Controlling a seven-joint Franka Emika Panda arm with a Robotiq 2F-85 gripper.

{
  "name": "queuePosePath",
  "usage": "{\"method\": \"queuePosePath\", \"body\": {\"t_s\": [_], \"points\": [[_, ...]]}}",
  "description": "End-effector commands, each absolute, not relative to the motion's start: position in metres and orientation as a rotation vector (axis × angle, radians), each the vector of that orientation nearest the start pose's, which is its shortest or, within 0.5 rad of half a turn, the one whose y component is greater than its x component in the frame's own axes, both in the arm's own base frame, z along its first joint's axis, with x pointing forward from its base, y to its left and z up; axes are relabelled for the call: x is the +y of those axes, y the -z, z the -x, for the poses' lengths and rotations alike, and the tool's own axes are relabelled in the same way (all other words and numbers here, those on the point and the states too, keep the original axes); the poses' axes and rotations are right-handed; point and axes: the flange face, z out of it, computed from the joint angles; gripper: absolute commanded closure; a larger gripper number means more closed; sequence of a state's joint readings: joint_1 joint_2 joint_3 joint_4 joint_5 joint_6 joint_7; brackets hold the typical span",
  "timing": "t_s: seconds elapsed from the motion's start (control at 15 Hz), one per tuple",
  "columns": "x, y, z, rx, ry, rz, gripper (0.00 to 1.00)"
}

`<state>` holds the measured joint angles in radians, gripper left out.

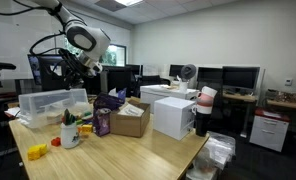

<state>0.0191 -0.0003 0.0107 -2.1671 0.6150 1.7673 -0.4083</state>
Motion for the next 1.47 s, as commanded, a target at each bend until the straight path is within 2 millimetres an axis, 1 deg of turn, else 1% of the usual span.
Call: {"method": "queuePosePath", "body": {"t_s": [0.0, 0.13, 0.2, 0.47, 0.53, 0.67, 0.87, 1.13, 1.4], "points": [[0.070, -0.406, -0.480, -0.163, -0.307, 2.617, 0.37], [0.072, -0.415, -0.479, -0.142, -0.297, 2.667, 0.28], [0.075, -0.421, -0.478, -0.128, -0.285, 2.701, 0.23], [0.092, -0.436, -0.473, -0.116, -0.260, 2.846, 0.04], [0.096, -0.437, -0.471, -0.122, -0.263, 2.868, 0.02], [0.105, -0.440, -0.464, -0.194, -0.265, 2.889, 0.00], [0.112, -0.446, -0.455, -0.211, -0.218, 2.918, 0.00], [0.106, -0.446, -0.444, -0.086, -0.178, 2.916, 0.00], [0.097, -0.433, -0.429, -0.007, -0.201, 2.878, 0.00]]}}
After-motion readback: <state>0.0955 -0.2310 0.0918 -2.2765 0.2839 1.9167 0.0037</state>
